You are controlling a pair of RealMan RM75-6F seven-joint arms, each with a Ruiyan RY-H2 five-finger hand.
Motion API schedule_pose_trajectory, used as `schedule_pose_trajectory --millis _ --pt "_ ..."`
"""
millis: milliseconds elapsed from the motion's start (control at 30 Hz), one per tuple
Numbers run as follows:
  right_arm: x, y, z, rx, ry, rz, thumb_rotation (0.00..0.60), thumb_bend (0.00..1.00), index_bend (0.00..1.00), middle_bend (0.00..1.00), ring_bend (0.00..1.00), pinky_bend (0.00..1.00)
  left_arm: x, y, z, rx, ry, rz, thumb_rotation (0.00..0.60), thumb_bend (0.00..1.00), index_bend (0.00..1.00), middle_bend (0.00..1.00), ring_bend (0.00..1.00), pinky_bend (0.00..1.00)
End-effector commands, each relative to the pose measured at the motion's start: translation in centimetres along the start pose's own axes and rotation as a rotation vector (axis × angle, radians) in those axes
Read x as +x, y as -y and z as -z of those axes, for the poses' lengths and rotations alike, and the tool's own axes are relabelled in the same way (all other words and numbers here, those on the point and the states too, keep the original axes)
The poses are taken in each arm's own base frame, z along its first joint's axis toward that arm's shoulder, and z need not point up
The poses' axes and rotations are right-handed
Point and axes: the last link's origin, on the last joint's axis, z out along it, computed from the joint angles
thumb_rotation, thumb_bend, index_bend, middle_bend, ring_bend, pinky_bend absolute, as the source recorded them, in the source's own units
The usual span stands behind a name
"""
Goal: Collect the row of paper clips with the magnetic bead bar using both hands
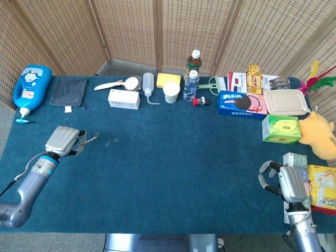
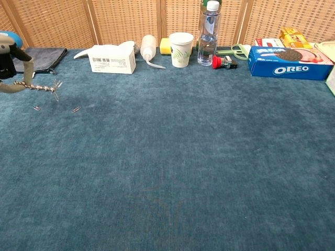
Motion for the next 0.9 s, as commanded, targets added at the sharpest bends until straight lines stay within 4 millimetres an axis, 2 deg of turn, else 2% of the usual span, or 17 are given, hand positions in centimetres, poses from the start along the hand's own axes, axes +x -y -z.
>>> schedule_pose_trajectory --millis 33,400,900 --pt "0.0 0.0 0.0 -0.003 0.0 0.0 0.6 0.41 0.56 0.6 0.61 0.83 -0.3 -0.3 -0.5 -0.004 0.008 0.002 0.6 0.71 0.61 0.93 1.0 1.0" --pt "0.2 -0.5 0.2 -0.026 -0.005 0.005 0.6 0.41 0.56 0.6 0.61 0.83 -1.4 -2.1 -2.7 -0.032 0.034 -0.013 0.6 0.71 0.61 0.93 1.0 1.0" --pt "0.1 -0.8 0.3 -0.039 -0.001 0.005 0.6 0.41 0.56 0.6 0.61 0.83 -1.8 -2.8 -3.1 -0.043 0.049 -0.017 0.6 0.71 0.61 0.93 1.0 1.0"
